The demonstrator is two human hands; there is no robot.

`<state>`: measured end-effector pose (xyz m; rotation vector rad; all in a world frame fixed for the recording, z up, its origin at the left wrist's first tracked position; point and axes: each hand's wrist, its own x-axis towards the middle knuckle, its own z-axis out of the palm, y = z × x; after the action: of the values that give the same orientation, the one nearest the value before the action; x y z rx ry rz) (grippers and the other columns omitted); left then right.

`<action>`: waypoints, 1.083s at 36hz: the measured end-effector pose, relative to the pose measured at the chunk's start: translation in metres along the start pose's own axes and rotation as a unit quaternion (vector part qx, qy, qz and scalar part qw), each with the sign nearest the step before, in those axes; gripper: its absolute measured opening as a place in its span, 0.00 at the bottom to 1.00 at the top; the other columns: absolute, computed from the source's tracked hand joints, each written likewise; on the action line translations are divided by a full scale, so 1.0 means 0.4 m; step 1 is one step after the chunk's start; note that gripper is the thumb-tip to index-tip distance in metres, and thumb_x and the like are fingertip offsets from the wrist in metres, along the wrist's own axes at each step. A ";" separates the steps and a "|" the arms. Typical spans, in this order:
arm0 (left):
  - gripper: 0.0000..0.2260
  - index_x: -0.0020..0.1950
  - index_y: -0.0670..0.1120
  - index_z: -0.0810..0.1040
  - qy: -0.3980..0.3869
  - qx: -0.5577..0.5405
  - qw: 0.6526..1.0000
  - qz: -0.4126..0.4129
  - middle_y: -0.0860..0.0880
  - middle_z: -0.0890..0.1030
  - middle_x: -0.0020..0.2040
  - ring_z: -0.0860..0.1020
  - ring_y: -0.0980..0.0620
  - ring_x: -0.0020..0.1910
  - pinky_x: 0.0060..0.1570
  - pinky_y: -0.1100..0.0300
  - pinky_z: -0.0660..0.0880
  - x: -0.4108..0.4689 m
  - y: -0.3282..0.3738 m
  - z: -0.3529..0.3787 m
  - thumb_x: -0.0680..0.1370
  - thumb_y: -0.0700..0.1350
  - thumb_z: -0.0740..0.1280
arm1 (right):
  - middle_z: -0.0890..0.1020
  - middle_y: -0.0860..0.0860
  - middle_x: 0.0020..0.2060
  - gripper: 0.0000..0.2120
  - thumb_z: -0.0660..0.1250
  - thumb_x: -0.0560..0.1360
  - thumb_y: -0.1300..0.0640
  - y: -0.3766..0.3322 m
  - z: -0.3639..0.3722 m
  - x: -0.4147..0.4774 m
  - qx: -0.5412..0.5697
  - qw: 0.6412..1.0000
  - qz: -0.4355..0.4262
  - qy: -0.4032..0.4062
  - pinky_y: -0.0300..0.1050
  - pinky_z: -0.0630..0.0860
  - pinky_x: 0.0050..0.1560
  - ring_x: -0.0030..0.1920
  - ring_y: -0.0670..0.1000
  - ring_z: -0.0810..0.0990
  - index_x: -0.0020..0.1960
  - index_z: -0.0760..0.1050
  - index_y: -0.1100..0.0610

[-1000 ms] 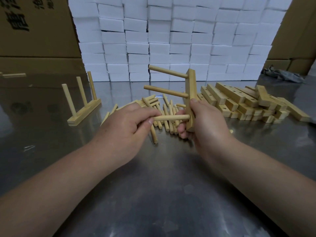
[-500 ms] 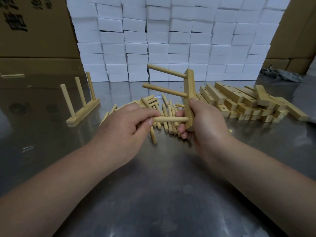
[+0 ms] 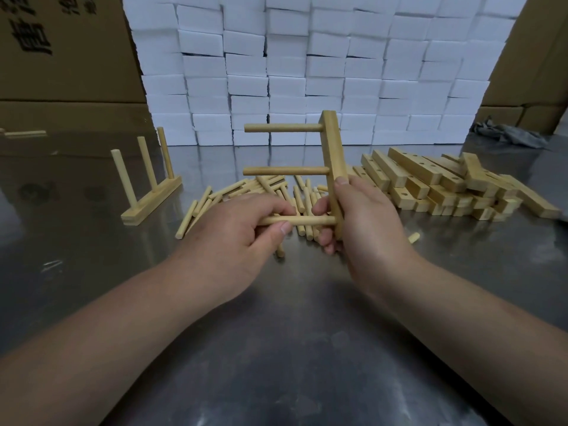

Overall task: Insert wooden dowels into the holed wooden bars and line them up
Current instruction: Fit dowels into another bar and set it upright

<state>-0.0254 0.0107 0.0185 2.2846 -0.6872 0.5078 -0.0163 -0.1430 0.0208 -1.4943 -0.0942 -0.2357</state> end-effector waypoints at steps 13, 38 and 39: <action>0.07 0.41 0.62 0.75 -0.013 -0.029 0.999 -0.004 0.61 0.75 0.43 0.73 0.63 0.39 0.36 0.72 0.67 0.000 0.000 0.009 0.74 0.51 0.61 | 0.75 0.48 0.31 0.12 0.53 0.81 0.54 0.000 0.008 -0.012 0.009 0.999 -0.039 0.019 0.35 0.66 0.21 0.20 0.44 0.70 0.41 0.69 0.53; 0.15 0.32 0.49 0.82 -0.088 -0.270 0.927 -0.243 0.51 0.60 0.21 0.56 0.54 0.24 0.25 0.62 0.59 0.007 0.026 -0.007 0.76 0.47 0.63 | 0.72 0.48 0.33 0.12 0.52 0.81 0.55 0.008 0.010 -0.029 -0.064 0.992 -0.113 0.000 0.32 0.67 0.23 0.29 0.46 0.70 0.40 0.67 0.49; 0.14 0.33 0.51 0.82 -0.081 -0.256 0.933 -0.240 0.52 0.61 0.21 0.56 0.56 0.28 0.27 0.57 0.63 0.007 0.027 -0.004 0.76 0.49 0.63 | 0.72 0.48 0.33 0.12 0.52 0.81 0.55 0.009 0.010 -0.027 -0.069 0.991 -0.113 -0.001 0.32 0.67 0.24 0.28 0.45 0.71 0.41 0.67 0.50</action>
<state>-0.0297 0.0043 0.0266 1.9048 -0.2660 -0.0925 -0.0257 -0.1377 0.0154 -1.6212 -0.2542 -0.4316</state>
